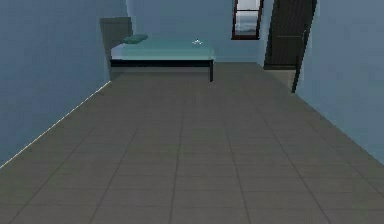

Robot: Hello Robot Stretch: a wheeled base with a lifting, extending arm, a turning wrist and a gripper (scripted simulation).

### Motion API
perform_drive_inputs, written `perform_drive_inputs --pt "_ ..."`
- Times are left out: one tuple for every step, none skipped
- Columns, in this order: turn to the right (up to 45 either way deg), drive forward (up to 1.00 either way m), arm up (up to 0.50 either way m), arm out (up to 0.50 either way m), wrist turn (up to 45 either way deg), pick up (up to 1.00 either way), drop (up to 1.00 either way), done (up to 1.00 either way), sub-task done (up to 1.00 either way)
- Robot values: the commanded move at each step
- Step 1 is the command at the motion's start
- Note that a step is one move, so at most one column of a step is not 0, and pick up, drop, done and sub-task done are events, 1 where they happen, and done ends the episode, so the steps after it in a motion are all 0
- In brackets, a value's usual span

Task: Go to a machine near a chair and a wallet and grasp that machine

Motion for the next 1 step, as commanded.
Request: perform_drive_inputs --pt "0.0 0.00 0.00 0.00 0.0 0.00 0.00 1.00 0.00"
